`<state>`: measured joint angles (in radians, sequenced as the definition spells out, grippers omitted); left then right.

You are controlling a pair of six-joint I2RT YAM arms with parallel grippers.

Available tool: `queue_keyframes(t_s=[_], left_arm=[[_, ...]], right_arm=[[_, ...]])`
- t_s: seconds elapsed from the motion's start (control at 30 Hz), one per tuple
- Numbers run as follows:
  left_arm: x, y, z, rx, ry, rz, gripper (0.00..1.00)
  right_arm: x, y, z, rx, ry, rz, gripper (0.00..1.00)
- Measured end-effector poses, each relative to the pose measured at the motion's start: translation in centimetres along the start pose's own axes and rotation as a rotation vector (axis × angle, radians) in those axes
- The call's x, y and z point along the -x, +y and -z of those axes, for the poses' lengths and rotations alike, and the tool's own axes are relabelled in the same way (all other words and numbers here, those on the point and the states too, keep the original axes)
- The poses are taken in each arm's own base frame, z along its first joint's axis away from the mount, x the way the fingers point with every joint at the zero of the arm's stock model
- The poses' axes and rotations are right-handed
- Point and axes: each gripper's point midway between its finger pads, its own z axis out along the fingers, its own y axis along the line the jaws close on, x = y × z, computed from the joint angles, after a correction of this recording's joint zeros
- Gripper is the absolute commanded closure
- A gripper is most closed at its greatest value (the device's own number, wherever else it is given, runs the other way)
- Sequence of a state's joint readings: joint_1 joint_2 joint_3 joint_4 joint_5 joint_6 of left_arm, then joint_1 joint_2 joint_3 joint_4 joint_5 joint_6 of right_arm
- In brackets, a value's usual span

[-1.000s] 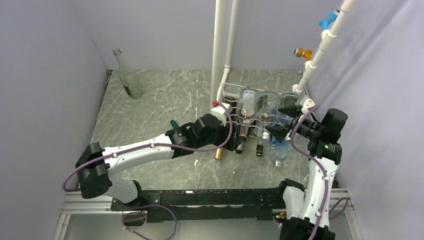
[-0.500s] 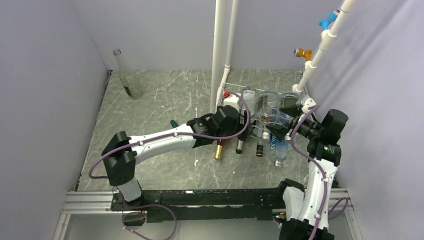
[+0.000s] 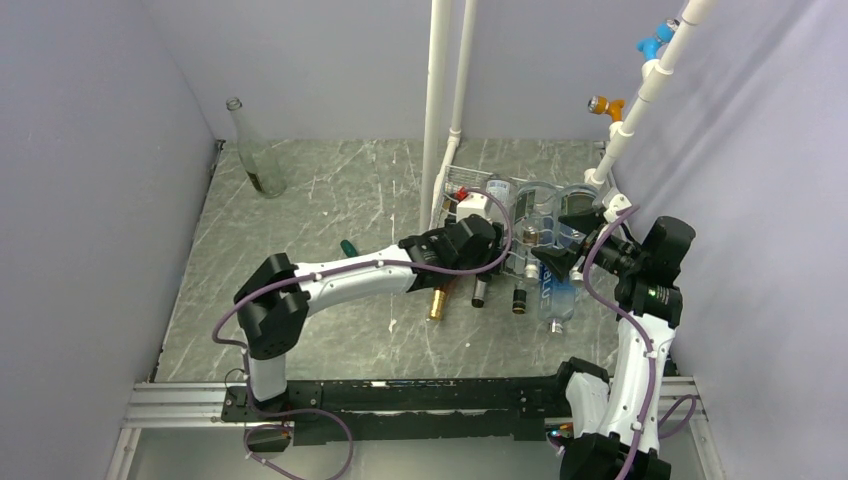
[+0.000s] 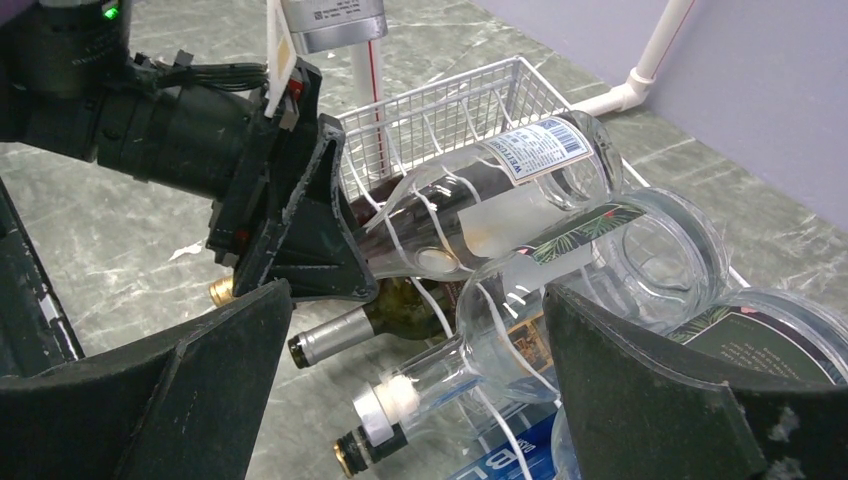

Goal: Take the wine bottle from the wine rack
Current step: Pick up the wine bottle from the wine rack.

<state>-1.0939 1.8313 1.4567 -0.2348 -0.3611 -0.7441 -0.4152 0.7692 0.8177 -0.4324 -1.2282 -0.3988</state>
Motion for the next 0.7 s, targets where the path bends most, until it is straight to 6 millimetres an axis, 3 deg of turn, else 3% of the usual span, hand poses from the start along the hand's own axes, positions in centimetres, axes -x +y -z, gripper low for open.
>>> queue_keyframes(t_s=[0.3,0.7], left_arm=[[-0.7,0.1,-1.3,0.017,0.012,-0.002,0.36],[-1.1,-0.1,-2.3,0.022,0.018,-0.004,0.38]], right_arm=[[0.0,0.0,0.0,0.000,0.001,-0.003,0.00],[-0.1,0.0,0.0,0.001,0.001,-0.004,0.00]])
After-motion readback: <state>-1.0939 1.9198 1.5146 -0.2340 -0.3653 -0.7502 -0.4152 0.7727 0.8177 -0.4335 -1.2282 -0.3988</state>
